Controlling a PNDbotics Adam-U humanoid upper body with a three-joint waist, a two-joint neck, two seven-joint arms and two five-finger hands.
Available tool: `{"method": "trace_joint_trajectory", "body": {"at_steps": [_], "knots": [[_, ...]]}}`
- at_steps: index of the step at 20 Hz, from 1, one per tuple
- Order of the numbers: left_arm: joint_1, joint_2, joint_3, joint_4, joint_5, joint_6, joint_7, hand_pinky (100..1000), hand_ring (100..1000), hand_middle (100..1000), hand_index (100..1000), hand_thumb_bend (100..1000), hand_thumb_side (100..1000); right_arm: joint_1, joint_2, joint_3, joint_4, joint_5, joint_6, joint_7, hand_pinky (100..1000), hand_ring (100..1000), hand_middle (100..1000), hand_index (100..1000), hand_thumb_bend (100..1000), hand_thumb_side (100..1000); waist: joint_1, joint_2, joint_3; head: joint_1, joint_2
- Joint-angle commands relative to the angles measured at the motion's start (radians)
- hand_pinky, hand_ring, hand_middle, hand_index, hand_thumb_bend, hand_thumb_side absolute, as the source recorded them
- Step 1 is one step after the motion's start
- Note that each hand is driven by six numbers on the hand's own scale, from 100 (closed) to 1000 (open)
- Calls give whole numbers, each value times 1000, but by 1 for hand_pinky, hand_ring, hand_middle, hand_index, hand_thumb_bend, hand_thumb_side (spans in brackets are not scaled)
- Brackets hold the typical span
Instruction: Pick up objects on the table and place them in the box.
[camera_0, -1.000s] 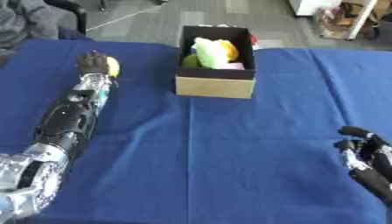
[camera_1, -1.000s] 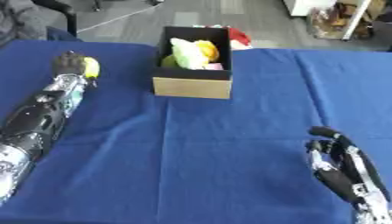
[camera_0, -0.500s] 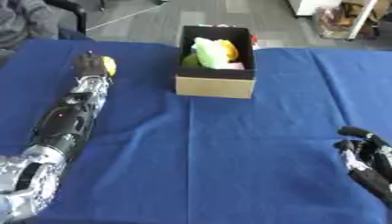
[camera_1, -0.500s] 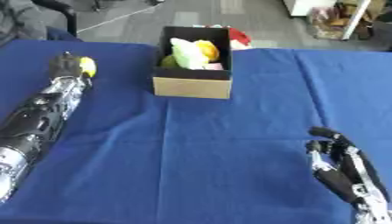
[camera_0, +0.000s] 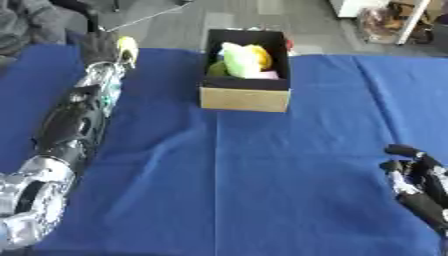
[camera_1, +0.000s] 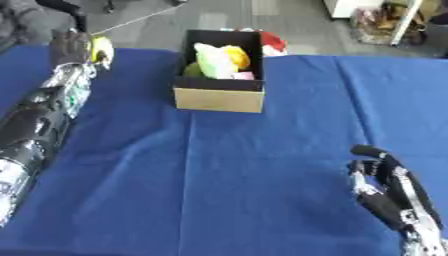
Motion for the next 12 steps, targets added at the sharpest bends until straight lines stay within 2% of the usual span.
{"method": "trace_joint_trajectory", "body": {"at_steps": [1,2,6,9,12], "knots": [[-43,-8,-38,-91,26,-88,-44,486,364,306,523,100,415,-8,-18,-5,-12,-6,-1,2,756,667,748,803,100,302,-1,-12,0,-5,-3],[-51,-27,-55,-105,28,-117,-59,487,365,308,525,100,280,-8,-18,-4,-12,-7,-1,3,756,667,748,803,100,291,-2,-13,-2,-3,-3],[-74,-116,-111,-119,1,-198,-106,492,371,315,532,100,264,-10,-14,-2,-12,-7,-1,5,756,667,748,803,100,294,-5,-15,-9,-1,-8],[-76,-189,-134,-103,-44,-228,-122,497,377,322,540,100,254,-13,-11,1,-11,-7,-3,9,756,667,747,803,100,295,-9,-15,-14,0,-11],[-69,-238,-152,-78,-102,-246,-134,529,405,364,594,100,235,-15,-9,1,-10,-8,-3,10,756,667,747,803,100,297,-11,-14,-20,5,-13]]}}
